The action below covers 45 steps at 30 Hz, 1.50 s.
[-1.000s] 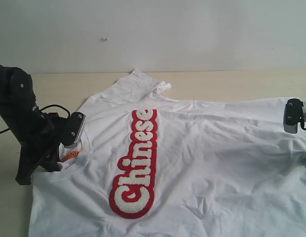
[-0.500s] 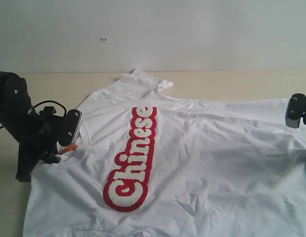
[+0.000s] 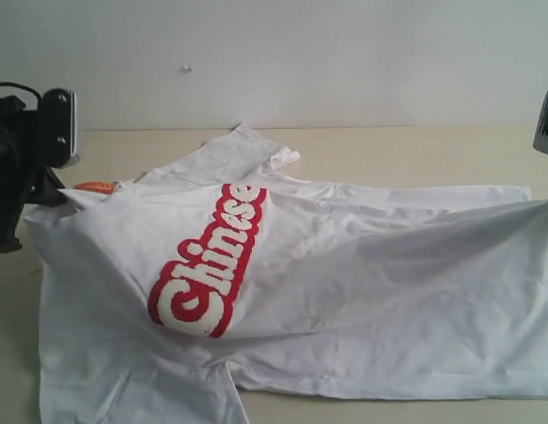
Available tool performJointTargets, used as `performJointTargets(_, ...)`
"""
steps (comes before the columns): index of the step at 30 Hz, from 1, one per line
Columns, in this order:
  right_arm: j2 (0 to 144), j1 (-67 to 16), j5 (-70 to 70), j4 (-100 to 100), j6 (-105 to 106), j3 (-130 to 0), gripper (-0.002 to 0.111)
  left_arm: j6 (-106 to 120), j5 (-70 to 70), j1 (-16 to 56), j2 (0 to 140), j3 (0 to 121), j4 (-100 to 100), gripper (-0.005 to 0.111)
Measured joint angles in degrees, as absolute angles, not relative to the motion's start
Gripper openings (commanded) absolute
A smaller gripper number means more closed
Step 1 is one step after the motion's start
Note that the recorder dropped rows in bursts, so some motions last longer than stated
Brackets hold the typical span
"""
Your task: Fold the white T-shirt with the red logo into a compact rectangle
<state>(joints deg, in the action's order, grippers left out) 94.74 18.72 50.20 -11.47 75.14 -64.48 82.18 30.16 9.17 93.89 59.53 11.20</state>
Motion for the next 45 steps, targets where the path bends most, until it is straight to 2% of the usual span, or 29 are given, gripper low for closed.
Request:
performJointTargets(9, 85.9, 18.7, 57.3, -20.6, 77.6, -69.0, 0.0, 80.5, 33.8, 7.1, 83.4, 61.2, 11.9, 0.0)
performJointTargets(23, 77.1, 18.7, 66.6, -24.5, 71.3, -74.9, 0.0, 60.7, 33.5, -2.9, 69.4, 63.2, 11.9, 0.0)
performJointTargets(31, 75.1, 18.7, 68.3, -30.2, 70.7, -74.9, 0.0, 57.9, 37.7, -3.3, 66.2, 63.2, 11.4, 0.0)
performJointTargets(37, 74.2, 18.7, 67.5, -32.9, 70.7, -74.9, 0.0, 44.9, 37.9, -3.3, 63.3, 64.9, 5.2, 0.0)
performJointTargets(45, 69.2, 18.7, 65.6, -40.1, 69.3, -74.9, 0.0, 38.5, 37.9, -3.3, 56.7, 65.0, 2.5, 0.0)
